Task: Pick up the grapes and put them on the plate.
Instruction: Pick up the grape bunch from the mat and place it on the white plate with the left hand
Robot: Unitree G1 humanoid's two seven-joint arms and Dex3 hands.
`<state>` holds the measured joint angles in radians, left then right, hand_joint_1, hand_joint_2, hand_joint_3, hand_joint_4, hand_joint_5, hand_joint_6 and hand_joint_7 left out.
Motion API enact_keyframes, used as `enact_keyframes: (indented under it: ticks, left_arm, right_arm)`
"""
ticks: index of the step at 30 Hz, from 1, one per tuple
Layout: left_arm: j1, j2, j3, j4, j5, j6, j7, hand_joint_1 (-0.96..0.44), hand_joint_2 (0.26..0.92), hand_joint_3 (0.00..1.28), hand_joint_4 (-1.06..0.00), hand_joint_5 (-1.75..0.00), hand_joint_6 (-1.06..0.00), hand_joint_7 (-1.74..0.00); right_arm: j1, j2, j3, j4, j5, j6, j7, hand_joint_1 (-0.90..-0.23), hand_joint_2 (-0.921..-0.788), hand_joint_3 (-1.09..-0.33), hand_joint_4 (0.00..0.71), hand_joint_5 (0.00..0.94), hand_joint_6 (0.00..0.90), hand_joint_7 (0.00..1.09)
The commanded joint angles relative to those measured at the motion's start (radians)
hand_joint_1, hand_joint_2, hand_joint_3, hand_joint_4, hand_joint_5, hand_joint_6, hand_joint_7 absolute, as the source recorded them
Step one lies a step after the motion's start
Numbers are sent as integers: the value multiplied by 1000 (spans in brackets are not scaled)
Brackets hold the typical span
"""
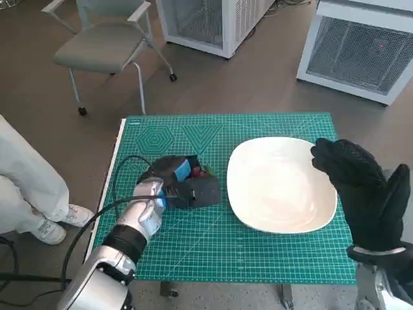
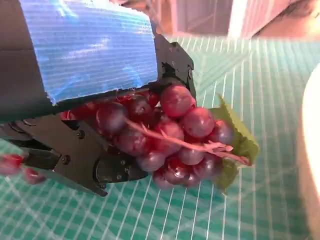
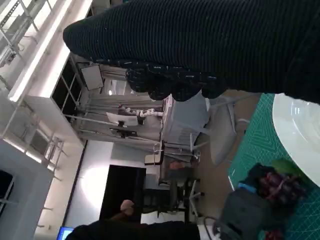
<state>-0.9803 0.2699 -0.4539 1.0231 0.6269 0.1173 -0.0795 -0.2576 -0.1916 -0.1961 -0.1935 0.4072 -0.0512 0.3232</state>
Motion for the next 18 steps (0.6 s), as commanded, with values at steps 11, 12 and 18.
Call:
enact_keyframes:
  ticks: [11,12,18]
  left_arm:
    - [118,120,87,-544,-12,116,-129,3,730,409,-654,-1331,-698,-1054]
    - [129,126,95,-582,-12,123,-133,3,749,360,-673,-1326,-717,-999]
    - [179,151,134,-760,-5,152,-153,2,863,99,-769,-1196,-741,-936]
  right_arm:
    - [-1,1,2,8,-3,24,-13,-351,-921,-603,411,807,228,994]
    - [-2,1,2,8,-3,24,-13,-351,-921,-603,411,807,228,994]
    - [-4,1,3,8,-2,25,-14,-351,-921,-603,412,806,229,992]
